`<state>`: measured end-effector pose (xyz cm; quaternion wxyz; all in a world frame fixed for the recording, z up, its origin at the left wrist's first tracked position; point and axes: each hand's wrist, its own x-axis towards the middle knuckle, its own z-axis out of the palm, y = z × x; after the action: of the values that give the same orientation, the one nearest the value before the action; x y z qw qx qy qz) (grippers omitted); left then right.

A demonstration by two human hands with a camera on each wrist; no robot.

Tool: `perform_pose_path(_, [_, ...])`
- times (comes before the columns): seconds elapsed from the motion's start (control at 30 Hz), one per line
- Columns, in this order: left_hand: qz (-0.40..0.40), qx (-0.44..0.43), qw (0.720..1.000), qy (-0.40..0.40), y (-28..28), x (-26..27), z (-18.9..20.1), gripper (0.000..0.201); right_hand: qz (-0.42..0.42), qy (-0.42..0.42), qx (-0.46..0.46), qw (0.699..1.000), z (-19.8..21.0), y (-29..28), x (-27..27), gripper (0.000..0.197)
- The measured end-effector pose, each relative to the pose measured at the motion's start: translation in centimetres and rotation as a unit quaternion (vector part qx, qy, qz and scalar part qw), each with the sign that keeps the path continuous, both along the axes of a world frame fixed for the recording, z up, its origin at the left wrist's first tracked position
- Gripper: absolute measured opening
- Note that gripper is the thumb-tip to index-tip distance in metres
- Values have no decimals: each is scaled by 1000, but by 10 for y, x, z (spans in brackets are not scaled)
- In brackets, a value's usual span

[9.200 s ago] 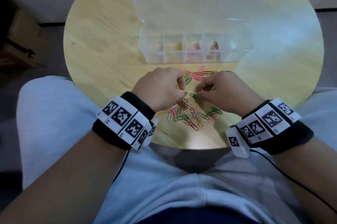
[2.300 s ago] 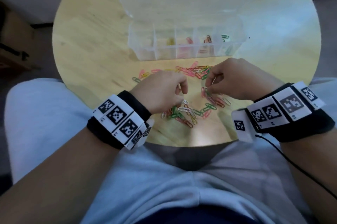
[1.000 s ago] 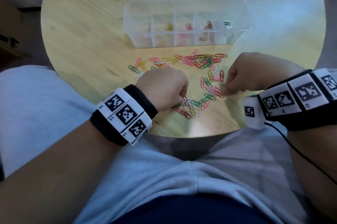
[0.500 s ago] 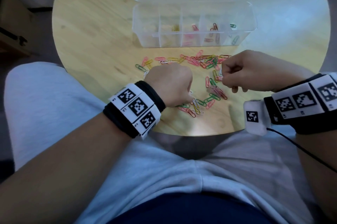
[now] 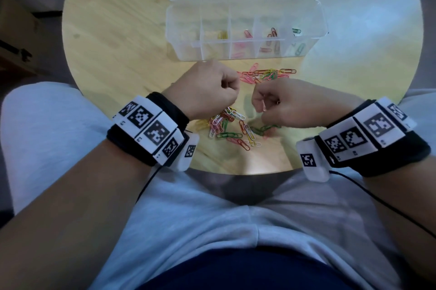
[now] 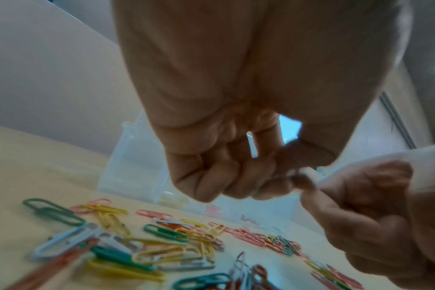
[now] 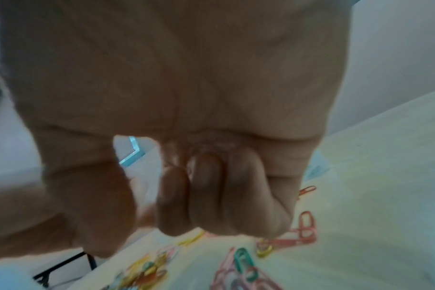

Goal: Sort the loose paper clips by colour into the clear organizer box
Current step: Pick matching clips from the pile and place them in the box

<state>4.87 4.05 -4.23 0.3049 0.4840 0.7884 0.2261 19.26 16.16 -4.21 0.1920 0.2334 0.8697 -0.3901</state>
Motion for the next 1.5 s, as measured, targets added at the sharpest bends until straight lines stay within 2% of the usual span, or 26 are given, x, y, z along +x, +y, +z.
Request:
perform_pose_path(0.1, [6,-12,1000,8,1,3,0,20,20,-29,75,997,-5,-10,-2,19])
perform_pose_path(0.3, [8,-15,1000,23,1,4,8,22,35,-57,135,989,-8,-16,-8,17])
perform_pose_path(0.57, [-14,-85,994,71,3,12,-2,24,38,-69,153,985,-5,-12,-6,14])
perform_pose_path(0.63, [-32,-98,989,103,3,13,-6,15,29,-68,145,987,-3,-10,-5,15])
perform_pose_path(0.7, [-47,-104,985,132,3,13,-9,10,5,-58,121,991,1,-5,-3,13])
perform_pose_path(0.8, [-67,-115,978,160,3,13,-14,18,-52,-22,85,995,8,6,1,12])
perform_pose_path(0.93, [-64,-123,973,186,4,17,-15,11,-122,15,36,992,14,19,5,21])
perform_pose_path(1.07, [-58,-122,972,193,5,20,-12,6,-193,22,-58,979,15,21,4,27])
perform_pose_path(1.17, [-70,-124,969,200,5,22,-12,5,-201,24,-93,975,14,16,2,27])
perform_pose_path(1.27, [-71,-123,971,195,4,23,-11,13,-198,38,-146,969,17,9,-1,16])
perform_pose_path(1.37, [-44,-91,989,109,3,19,-6,20,-197,64,-228,951,17,5,-3,10])
perform_pose_path(1.5, [-1,1,1000,-31,4,3,6,30,-227,85,-350,905,16,-2,-8,11])
